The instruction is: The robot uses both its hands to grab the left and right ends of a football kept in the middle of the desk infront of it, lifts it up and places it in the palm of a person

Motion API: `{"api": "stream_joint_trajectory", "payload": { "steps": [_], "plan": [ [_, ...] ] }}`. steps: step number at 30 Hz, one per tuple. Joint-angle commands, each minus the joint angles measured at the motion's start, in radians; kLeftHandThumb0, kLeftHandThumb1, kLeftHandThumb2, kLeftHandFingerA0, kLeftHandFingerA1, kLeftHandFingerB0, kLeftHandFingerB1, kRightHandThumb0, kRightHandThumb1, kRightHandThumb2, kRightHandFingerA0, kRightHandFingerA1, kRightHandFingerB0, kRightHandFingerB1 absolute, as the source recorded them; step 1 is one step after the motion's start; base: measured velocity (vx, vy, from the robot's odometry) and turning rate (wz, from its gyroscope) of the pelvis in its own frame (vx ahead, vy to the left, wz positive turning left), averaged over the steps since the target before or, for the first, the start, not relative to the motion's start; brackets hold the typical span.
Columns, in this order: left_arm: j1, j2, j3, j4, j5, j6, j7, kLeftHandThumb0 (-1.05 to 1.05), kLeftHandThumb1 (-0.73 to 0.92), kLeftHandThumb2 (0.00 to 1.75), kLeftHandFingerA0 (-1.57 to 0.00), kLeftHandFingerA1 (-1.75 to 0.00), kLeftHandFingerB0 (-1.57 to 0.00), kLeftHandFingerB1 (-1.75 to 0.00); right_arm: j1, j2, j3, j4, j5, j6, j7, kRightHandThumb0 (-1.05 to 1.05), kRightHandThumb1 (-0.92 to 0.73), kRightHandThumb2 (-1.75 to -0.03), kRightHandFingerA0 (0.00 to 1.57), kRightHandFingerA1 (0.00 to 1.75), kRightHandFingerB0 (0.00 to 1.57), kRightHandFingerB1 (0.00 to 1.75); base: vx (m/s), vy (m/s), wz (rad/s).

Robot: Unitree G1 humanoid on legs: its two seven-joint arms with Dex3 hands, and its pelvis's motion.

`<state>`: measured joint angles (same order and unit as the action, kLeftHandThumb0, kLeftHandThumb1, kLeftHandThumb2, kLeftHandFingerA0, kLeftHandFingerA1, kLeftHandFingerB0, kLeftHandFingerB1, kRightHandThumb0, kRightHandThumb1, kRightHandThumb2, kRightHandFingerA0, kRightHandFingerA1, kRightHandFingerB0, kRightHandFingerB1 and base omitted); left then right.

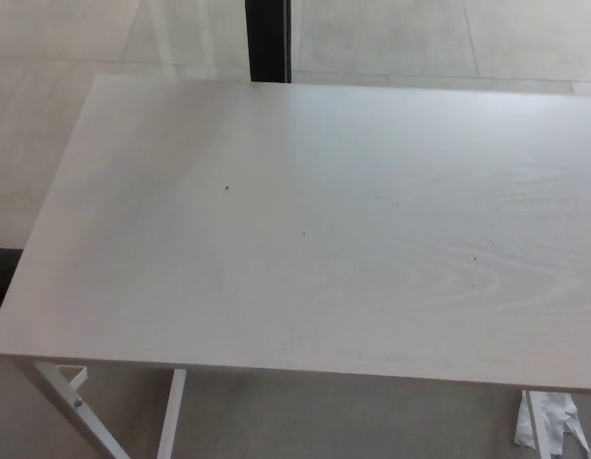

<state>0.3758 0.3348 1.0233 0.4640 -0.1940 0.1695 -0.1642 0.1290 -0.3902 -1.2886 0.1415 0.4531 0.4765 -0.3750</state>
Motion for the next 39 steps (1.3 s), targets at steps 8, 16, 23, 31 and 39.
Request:
{"api": "stream_joint_trajectory", "payload": {
  "steps": [8, 16, 23, 31, 39],
  "plan": [
    [0.147, 0.084, -0.380, 0.194, 0.139, -0.105, -0.121, -0.66, 0.63, 0.59, -0.47, -0.66, -0.26, -0.40, 0.205, -0.077, 0.287, 0.485, -0.203, -0.388, 0.251, -0.37, -0.36, -0.84, 0.92, 1.16, 0.03, 0.46, 0.00, 0.000, 0.00],
    [0.124, 0.094, -0.339, 0.306, 0.072, -0.113, -0.072, -0.59, 0.50, 0.88, -0.54, -0.71, -0.37, -0.54, 0.243, -0.159, 0.465, 0.646, -0.273, -0.451, 0.261, -0.42, -0.56, -0.57, 0.82, 1.29, 0.19, 0.29, 0.00, 0.000, 0.00],
    [0.101, 0.090, -0.359, 0.301, 0.058, -0.144, -0.084, -0.66, 0.51, 0.90, -0.57, -0.64, -0.42, -0.51, 0.276, -0.204, 0.549, 0.663, -0.250, -0.483, 0.370, -0.58, -0.50, -0.80, 0.72, 0.81, 0.19, 0.42, 0.00, 0.000, 0.00],
    [0.060, 0.090, -0.371, 0.316, 0.046, -0.160, -0.071, -0.60, 0.60, 0.58, -0.71, -0.54, -0.70, -0.44, 0.282, -0.238, 0.579, 0.708, -0.210, -0.532, 0.438, -0.62, -0.48, -0.76, 0.98, 1.38, 0.18, 0.41, 0.00, 0.000, 0.00],
    [0.063, 0.079, -0.401, 0.265, 0.036, -0.144, -0.082, -0.61, 0.62, 0.59, -0.70, -0.54, -0.65, -0.42, 0.315, -0.249, 0.549, 0.732, -0.159, -0.561, 0.520, -0.60, -0.48, -0.78, 0.90, 1.20, 0.21, 0.42, 0.00, 0.000, 0.00]
  ]
}}
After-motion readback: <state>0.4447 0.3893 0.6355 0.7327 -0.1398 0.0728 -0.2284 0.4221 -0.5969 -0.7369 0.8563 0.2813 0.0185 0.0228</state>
